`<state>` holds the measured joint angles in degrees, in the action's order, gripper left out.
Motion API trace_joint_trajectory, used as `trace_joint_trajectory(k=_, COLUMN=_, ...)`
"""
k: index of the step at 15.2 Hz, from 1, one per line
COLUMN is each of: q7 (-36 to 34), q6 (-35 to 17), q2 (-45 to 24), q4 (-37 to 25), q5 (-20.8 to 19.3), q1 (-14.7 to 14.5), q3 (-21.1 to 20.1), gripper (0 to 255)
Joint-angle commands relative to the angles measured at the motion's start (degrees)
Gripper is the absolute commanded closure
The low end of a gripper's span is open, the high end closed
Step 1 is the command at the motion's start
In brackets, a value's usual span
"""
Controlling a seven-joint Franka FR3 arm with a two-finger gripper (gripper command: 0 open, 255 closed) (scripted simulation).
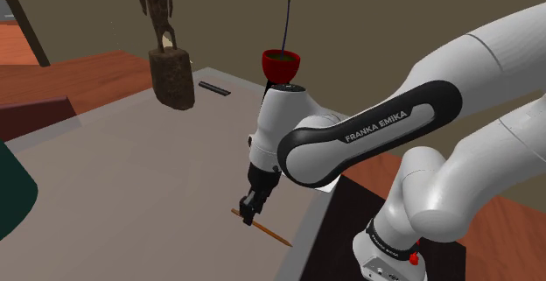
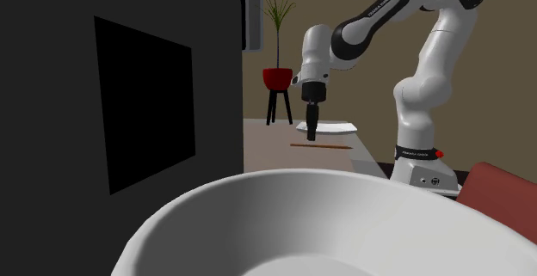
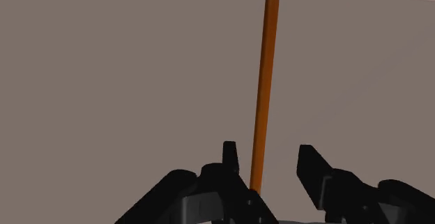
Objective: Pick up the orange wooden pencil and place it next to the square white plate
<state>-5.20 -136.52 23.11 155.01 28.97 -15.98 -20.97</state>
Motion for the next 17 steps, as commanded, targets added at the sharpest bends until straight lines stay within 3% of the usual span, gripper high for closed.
trace_joint_trajectory(k=1, q7=0.0, q6=0.0, q2=0.0, q4=0.0, q5=0.0, q1=0.0, q3=0.0, gripper=0)
trace_joint_trajectory(k=5, q7=0.0, q6=0.0, q2=0.0, q4=0.0, q5=0.0, q1=0.0, q3=0.0, gripper=0)
trace_joint_trajectory(k=9, q7=-0.84, q6=9.24, q2=6.2, q4=-2.8, q5=-2.38, q1=1.09, q3=2.32, gripper=0)
trace_joint_trajectory(k=17, q7=-0.84, q6=9.23, q2=6.2, q4=-2.8, q5=-2.39, q1=1.07, q3=2.33, gripper=0)
